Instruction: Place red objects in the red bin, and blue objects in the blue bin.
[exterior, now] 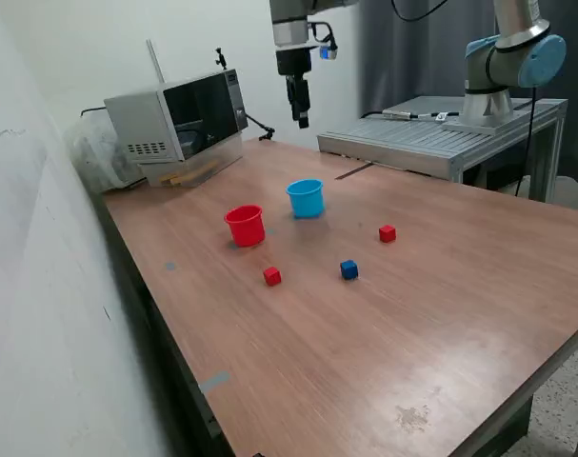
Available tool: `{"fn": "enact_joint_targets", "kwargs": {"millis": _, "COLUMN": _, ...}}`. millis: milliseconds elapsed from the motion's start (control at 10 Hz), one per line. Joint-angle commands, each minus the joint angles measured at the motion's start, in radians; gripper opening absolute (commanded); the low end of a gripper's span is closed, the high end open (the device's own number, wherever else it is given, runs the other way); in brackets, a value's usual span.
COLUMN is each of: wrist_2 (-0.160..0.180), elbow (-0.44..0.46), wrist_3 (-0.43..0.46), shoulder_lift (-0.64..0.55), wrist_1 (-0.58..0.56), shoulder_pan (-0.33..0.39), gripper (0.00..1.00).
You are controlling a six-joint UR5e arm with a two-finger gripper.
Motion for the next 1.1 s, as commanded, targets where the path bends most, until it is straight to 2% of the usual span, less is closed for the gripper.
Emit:
{"fn": "enact_joint_targets", "kwargs": {"millis": 0, "wrist_2": 0.004, "elbow": -0.061, "wrist_3": -0.018, "shoulder_lift": -0.096, "wrist_1": 0.126, "shoulder_pan": 0.105, "gripper": 1.0}}
{"fn": "enact_joint_targets", "kwargs": {"millis": 500, "wrist_2": 0.01, "elbow": -0.05, "wrist_3": -0.006, "shoulder_lift": -0.15, "wrist_1": 0.16, "shoulder_pan": 0.376, "gripper": 1.0}}
{"fn": "enact_joint_targets", "kwargs": {"millis": 700, "wrist_2": 0.011, "elbow": -0.082, "wrist_3": 0.015, "shoulder_lift": -0.132, "wrist_1": 0.143, "shoulder_pan": 0.471, "gripper": 1.0}}
{"fn": "enact_joint_targets", "kwargs": {"millis": 900, "wrist_2": 0.01, "elbow": -0.171, "wrist_3": 0.154, "shoulder_lift": 0.028, "wrist_1": 0.108, "shoulder_pan": 0.545, "gripper": 1.0}}
{"fn": "enact_joint_targets", "kwargs": {"millis": 1000, "wrist_2": 0.008, "elbow": -0.206, "wrist_3": 0.224, "shoulder_lift": 0.114, "wrist_1": 0.088, "shoulder_pan": 0.556, "gripper": 1.0}}
